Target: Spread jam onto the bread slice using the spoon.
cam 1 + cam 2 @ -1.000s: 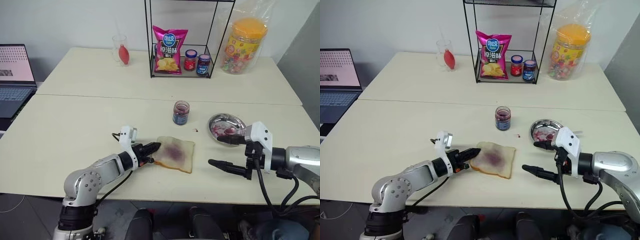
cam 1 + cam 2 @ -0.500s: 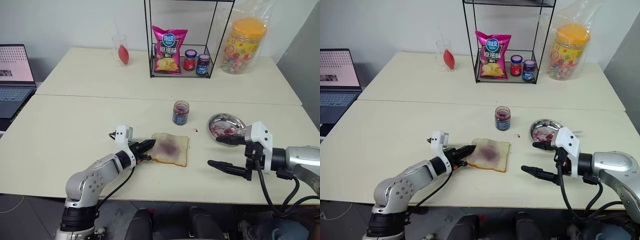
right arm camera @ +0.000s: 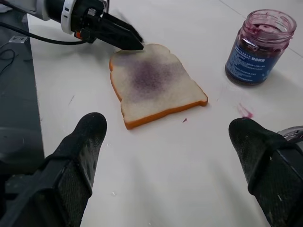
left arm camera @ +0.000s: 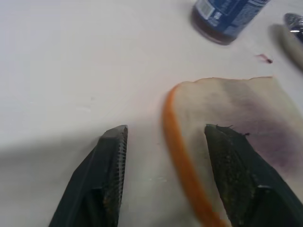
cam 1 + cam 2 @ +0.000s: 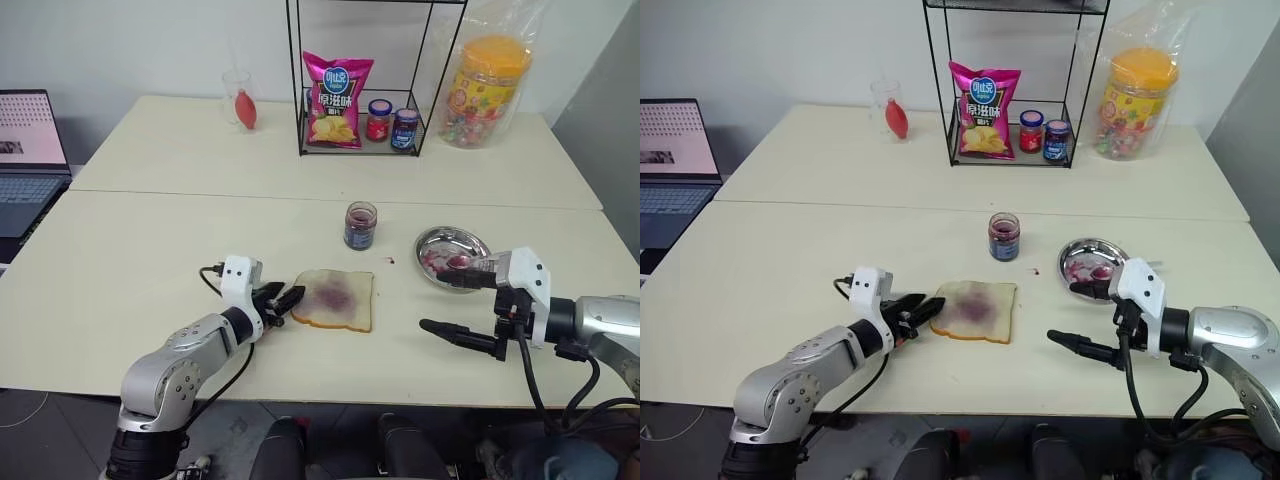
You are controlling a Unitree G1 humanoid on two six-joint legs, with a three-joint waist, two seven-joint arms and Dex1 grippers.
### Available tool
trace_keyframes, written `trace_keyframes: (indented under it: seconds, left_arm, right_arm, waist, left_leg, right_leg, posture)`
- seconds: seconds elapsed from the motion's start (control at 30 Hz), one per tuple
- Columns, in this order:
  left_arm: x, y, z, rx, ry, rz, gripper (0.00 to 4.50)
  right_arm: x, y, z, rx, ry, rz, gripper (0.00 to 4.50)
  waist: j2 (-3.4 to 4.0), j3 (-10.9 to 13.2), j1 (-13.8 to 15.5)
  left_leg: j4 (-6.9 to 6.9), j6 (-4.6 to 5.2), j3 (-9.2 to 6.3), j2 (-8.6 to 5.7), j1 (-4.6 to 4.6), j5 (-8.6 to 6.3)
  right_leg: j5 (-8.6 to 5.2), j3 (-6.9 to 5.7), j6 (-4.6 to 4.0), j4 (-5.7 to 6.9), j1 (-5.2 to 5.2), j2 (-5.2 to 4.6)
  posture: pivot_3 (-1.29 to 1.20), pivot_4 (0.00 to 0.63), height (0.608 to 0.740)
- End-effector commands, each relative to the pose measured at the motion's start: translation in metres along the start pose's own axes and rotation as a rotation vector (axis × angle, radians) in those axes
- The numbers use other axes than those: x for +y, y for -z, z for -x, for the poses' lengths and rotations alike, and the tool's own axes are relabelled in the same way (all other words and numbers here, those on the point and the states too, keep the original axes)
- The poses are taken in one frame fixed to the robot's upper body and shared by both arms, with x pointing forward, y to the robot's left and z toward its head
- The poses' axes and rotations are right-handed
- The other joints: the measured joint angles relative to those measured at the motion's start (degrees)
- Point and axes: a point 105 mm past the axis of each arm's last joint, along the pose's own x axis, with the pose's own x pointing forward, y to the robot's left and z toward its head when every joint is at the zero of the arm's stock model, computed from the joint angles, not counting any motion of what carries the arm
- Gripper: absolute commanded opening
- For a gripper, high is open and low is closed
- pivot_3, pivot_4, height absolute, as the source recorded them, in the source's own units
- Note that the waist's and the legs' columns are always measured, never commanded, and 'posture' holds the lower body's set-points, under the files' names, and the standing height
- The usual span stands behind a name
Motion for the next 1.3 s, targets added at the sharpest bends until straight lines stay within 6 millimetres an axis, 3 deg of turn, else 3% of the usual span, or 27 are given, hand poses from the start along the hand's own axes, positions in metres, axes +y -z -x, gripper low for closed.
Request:
trace_keyframes:
  seconds: [0.03, 0.17, 0.3, 0.43, 0.67, 0.83, 1.03, 1.2, 1.3]
  left_arm:
    - [0.023, -0.049, 0.033, -0.199, -0.052, -0.241, 2.83]
    - [0.019, -0.07, 0.046, -0.251, 0.016, -0.396, 2.83]
    - [-0.036, -0.088, 0.044, -0.231, 0.377, -0.62, 3.57]
    - [-0.068, -0.096, 0.05, -0.213, 0.564, -0.626, 4.47]
    - [-0.106, -0.09, 0.055, -0.163, 0.776, -0.647, 4.47]
    - [-0.115, -0.085, 0.034, -0.172, 0.811, -0.69, 4.47]
    - [-0.118, -0.076, 0.017, -0.178, 0.814, -0.772, 4.47]
    - [-0.118, -0.064, 0.016, -0.174, 0.829, -0.776, 4.47]
    - [-0.116, -0.063, 0.015, -0.177, 0.815, -0.78, 4.47]
  right_arm:
    - [-0.007, -0.009, 0.008, -0.06, 0.079, 0.118, 4.5]
    - [-0.011, -0.01, 0.017, -0.101, 0.174, 0.051, 4.5]
    - [-0.043, -0.003, 0.029, -0.189, 0.487, -0.011, 4.5]
    - [-0.066, -0.002, 0.043, -0.279, 0.786, -0.106, 4.5]
    - [-0.086, 0.032, 0.073, -0.365, 1.114, -0.401, 4.5]
    - [-0.102, 0.066, 0.078, -0.413, 1.197, -0.64, 4.5]
    - [-0.122, 0.079, 0.063, -0.508, 1.107, -0.808, 4.5]
    - [-0.127, 0.083, 0.04, -0.566, 0.965, -0.93, 4.5]
    - [-0.133, 0.087, 0.039, -0.579, 0.965, -0.954, 4.5]
  waist:
    - [0.06, 0.04, -0.11]
    - [0.17, 0.08, 0.11]
    - [0.12, 0.09, 1.02]
    - [0.32, 0.1, 0.99]
    - [0.42, 0.15, 0.41]
    - [0.48, 0.14, -0.04]
    - [0.66, 0.15, -0.45]
    - [0.75, 0.13, -0.43]
    - [0.83, 0.15, -0.41]
  left_leg:
    - [-0.03, -0.03, 0.04, 0.02, 0.0, -0.02]
    - [-0.06, -0.04, 0.0, 0.01, -0.05, -0.03]
    - [0.07, -0.05, -0.05, -0.03, -0.23, -0.02]
    - [0.07, -0.03, 0.11, -0.03, -0.33, -0.01]
    - [-0.1, -0.03, -0.02, 0.03, -0.39, -0.02]
    - [0.04, -0.01, 0.03, -0.01, -0.33, -0.01]
    - [0.07, 0.08, 0.14, -0.01, -0.28, 0.05]
    - [-0.04, 0.09, 0.11, 0.01, -0.31, 0.04]
    - [-0.03, 0.1, 0.14, 0.01, -0.32, 0.04]
  right_leg:
    - [-0.02, 0.01, -0.04, 0.0, -0.03, 0.0]
    - [-0.09, -0.04, -0.15, 0.01, -0.08, -0.02]
    - [-0.11, -0.1, -0.2, -0.08, -0.11, -0.05]
    - [0.08, 0.07, -0.15, -0.47, -0.09, -0.07]
    - [0.23, -0.06, 0.12, -0.46, -0.16, 0.02]
    - [0.27, 0.03, 0.2, -0.43, -0.07, 0.02]
    - [0.4, 0.15, 0.22, -0.4, -0.07, 0.05]
    - [0.52, 0.11, -0.05, -0.4, -0.12, 0.09]
    - [0.53, 0.14, -0.06, -0.39, -0.13, 0.08]
  posture:
    - [0.0, 0.15, 0.74]
    - [0.0, 0.15, 0.74]
    - [0.0, 0.15, 0.74]
    - [0.0, 0.15, 0.74]
    - [0.0, 0.15, 0.74]
    - [0.0, 0.15, 0.74]
    - [0.0, 0.15, 0.74]
    - [0.0, 0.15, 0.74]
    - [0.0, 0.15, 0.74]
